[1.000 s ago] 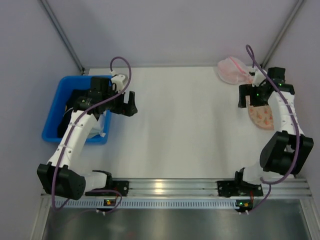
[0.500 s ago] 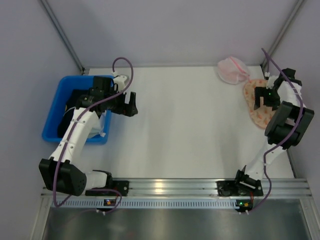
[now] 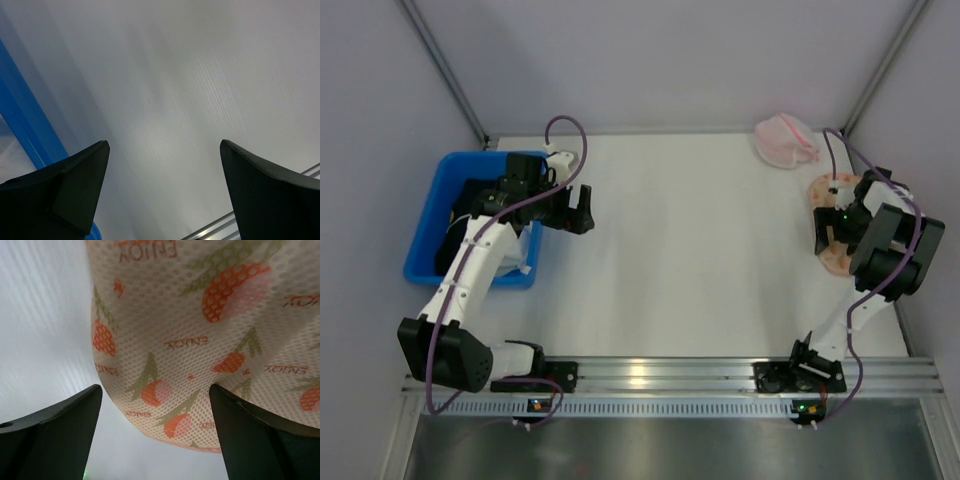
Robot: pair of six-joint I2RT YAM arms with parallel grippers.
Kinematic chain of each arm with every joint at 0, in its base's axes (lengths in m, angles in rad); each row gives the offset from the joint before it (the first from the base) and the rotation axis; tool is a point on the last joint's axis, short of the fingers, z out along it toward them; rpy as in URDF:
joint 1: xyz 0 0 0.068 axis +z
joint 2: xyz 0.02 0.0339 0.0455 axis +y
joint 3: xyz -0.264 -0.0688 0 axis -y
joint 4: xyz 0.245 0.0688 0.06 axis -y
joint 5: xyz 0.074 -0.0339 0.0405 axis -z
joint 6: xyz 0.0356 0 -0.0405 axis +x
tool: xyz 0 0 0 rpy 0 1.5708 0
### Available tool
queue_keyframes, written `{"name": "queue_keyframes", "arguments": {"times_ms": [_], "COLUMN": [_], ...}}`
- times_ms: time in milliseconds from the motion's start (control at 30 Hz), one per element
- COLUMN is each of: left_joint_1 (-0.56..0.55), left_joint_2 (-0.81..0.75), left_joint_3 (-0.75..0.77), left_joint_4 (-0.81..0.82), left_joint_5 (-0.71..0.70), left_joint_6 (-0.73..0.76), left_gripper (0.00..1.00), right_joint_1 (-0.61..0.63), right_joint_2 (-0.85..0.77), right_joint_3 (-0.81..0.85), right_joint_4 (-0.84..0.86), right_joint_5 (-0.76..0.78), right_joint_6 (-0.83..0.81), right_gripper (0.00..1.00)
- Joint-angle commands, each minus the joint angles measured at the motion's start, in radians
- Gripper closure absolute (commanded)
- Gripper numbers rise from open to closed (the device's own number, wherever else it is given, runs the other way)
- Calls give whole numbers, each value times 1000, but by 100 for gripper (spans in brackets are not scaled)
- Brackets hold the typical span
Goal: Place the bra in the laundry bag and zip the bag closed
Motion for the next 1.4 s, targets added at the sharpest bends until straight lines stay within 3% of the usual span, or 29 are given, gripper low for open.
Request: {"name": "queue_keyframes", "arguments": {"times_ms": [0,200,400,667,867,1100,1367], "left_joint_1": [6,6,6,6,6,6,6], "left_joint_2": [1,13,4,-16,-25,-30,-14], "left_joint_3": [34,44,42,33,34,28,59], "left_joint_4": [12,11,9,0,-18,-20,-17], "left_joint_5": [9,22,13,-6,-33,-21,3], "left_joint_6": [3,-5,-1,5,18,17,2], "left_gripper": [2,2,2,2,2,2,2], "right_joint_1": [-1,75,304,627,779,806,625], "right_joint_2": [-100,-181,-229,-102,-29,-205,-463], "right_joint_3": [-88,-250,-358,-274,-182,-120,-149], "right_joint_4": [-68,-98,-38,48,79,85,94], "right_joint_5": [-82,-141,-138,-92,-67,-197,-297], "right_joint_6": [-43,-104,-86,-55,-75,12,268], "right_gripper": [12,17,18,21,23,23,28]}}
